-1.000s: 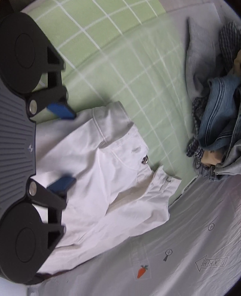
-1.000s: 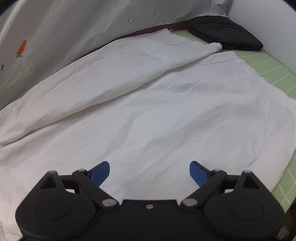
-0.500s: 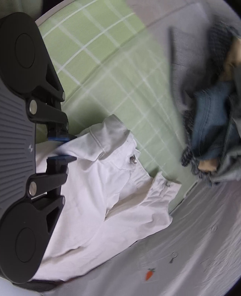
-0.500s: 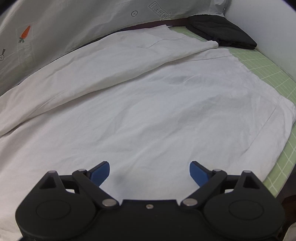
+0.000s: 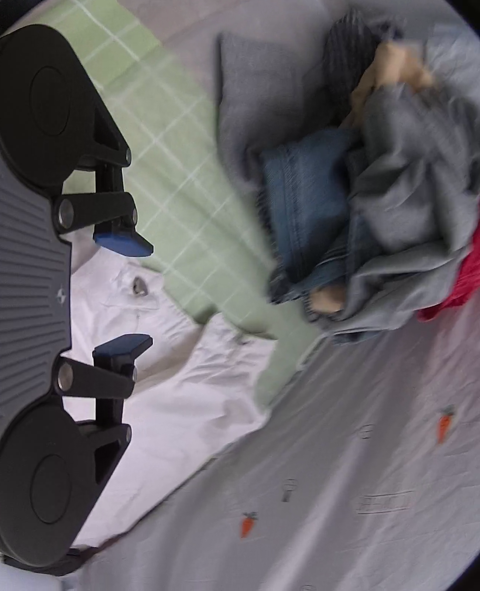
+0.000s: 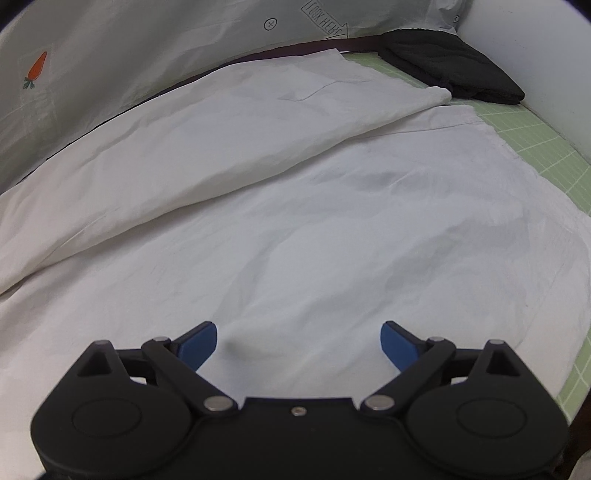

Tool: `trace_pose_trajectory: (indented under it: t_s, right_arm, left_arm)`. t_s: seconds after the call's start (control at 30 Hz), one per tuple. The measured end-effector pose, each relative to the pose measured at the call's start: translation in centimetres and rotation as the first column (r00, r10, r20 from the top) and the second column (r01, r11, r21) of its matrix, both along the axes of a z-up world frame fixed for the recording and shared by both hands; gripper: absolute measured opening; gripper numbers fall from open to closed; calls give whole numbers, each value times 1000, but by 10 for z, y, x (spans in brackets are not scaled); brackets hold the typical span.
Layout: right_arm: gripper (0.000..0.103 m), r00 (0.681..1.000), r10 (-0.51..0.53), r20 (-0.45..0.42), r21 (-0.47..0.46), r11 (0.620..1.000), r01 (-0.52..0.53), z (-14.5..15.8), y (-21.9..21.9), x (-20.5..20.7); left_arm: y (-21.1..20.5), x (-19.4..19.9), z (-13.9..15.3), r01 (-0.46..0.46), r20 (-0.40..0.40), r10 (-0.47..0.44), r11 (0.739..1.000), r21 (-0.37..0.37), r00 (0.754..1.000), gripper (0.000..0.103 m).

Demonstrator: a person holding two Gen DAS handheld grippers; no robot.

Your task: Fold clothes

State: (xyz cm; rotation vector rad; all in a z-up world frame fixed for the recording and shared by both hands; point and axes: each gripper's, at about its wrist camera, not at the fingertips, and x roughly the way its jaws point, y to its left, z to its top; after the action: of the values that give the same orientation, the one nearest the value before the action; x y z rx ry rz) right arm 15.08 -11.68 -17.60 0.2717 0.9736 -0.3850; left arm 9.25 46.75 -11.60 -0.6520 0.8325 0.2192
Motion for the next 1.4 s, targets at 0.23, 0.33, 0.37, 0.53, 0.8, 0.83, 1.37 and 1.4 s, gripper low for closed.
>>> trace_pose_trajectory:
  t_s: [0.23,0.33,0.37,0.53,0.8,0.83,1.37,1.4]
  right_arm:
    - [102,999,45,-24,-40,998,-46,-7,15,26]
    - [103,999,47,-15,-42,998,-47,-7,16,25]
    - [103,999,46,-11,-44,998,-46,-8,16,25]
    - [103,1000,23,6,-57,998,-23,-9,22,22]
    - [103,1000,13,25,-66,998,-12,-10,24,20]
    - [103,1000,13,25,-66,998,-12,-10,24,20]
    - [103,998,14,55,-79,997,-10,-13,26,19]
    - [103,998,12,58,-80,997,-8,-13,26,19]
  left_arm:
    - [-15,52,-42,139,-167,-114,980,145,979,59]
    - [-20,62,-51,201,-191,-167,963,178,967,60]
    - [-21,63,-51,216,-184,-183,960,179,966,60]
    - [-33,66,-49,262,-192,-218,933,245,957,29]
    - [-42,67,-6,247,-87,-232,878,411,969,18]
    - [-41,70,-1,230,-63,-224,884,407,973,18]
    - [-22,102,-39,135,-140,-103,959,248,985,29]
    - [-20,99,-34,113,-115,-89,969,221,989,32]
